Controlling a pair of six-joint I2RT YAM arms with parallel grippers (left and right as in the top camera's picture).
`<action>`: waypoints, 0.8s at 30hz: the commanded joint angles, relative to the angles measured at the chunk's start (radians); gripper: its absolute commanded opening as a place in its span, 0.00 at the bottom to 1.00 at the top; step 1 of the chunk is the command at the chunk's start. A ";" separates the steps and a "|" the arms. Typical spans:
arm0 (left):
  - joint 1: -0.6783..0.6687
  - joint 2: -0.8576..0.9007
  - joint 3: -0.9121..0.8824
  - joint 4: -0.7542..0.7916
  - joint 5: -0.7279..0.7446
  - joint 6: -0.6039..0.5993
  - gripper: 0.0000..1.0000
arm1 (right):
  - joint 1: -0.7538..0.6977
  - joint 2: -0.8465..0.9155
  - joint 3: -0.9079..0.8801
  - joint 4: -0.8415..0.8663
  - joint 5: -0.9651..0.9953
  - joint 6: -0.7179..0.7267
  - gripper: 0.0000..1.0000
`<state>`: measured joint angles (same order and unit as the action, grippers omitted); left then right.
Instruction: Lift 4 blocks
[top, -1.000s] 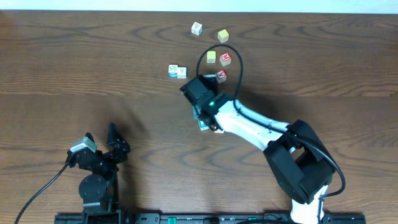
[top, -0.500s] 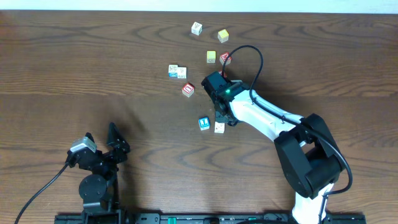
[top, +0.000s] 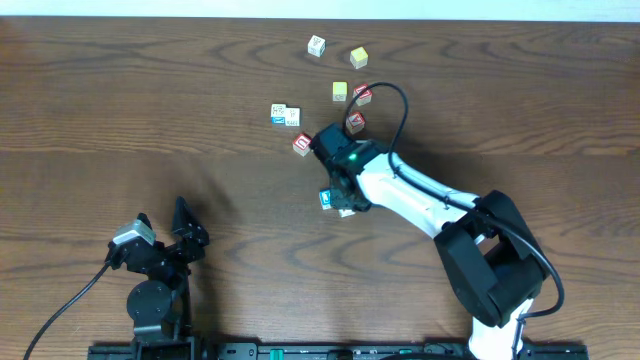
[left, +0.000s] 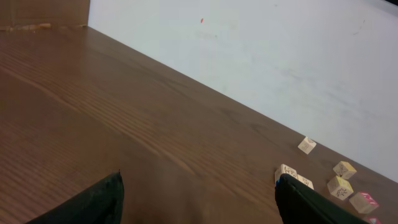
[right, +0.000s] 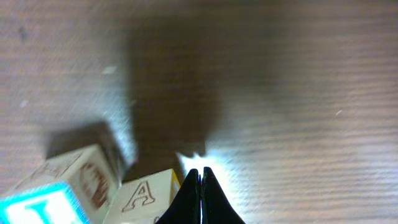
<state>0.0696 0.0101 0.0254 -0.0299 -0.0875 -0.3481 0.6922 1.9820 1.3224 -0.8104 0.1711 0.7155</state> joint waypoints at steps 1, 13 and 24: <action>-0.004 -0.005 -0.021 -0.037 -0.009 -0.008 0.79 | 0.018 -0.026 0.016 -0.001 -0.002 0.025 0.01; -0.004 -0.005 -0.021 -0.037 -0.009 -0.008 0.78 | -0.021 -0.026 0.016 -0.046 0.064 0.032 0.02; -0.004 -0.005 -0.021 -0.037 -0.010 -0.008 0.79 | -0.095 -0.025 0.016 0.178 -0.029 -0.145 0.04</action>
<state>0.0700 0.0101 0.0254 -0.0299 -0.0875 -0.3481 0.6189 1.9812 1.3239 -0.6506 0.1921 0.6224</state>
